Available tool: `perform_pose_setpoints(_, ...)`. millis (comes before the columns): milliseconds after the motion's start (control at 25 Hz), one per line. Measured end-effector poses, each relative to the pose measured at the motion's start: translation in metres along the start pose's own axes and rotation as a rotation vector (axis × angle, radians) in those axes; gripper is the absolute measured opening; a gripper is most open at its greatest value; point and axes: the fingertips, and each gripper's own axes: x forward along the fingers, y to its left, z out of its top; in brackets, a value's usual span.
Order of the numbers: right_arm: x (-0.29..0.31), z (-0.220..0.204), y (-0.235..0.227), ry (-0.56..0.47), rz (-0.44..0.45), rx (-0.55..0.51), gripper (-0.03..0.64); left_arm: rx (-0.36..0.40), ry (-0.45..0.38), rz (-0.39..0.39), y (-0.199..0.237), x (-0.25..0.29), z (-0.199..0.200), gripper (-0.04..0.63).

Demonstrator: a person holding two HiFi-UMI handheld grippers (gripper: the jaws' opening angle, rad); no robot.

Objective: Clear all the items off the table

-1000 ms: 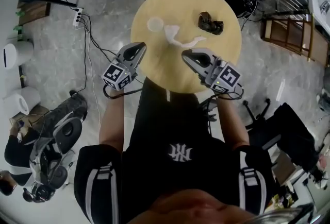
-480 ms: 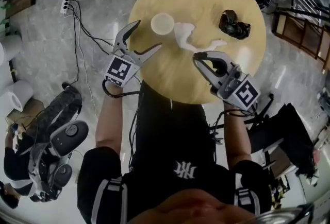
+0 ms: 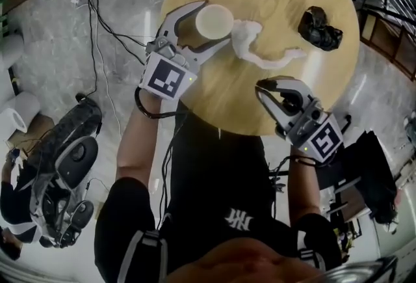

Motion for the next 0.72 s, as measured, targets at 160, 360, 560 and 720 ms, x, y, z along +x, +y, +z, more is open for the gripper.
perform_pose_setpoints(160,-0.002,0.003,-0.005,-0.001,-0.007,-0.007,0.003,-0.011,-0.019,0.016,0.006,-0.002,-0.001,0.348)
perform_pose_setpoints(360,-0.005,0.015,-0.008,-0.008,-0.008,-0.038,0.003,-0.012,-0.028,0.039,0.011,-0.014,0.015,0.341)
perform_pose_setpoints(560,-0.001,0.053,0.005,-0.009,-0.003,-0.102,0.003,-0.047,-0.023,0.037,0.017,-0.046,0.065,0.339)
perform_pose_setpoints(720,0.004,0.105,0.005,-0.053,-0.011,-0.135,0.003,-0.087,0.007,0.027,0.037,-0.073,0.112,0.339)
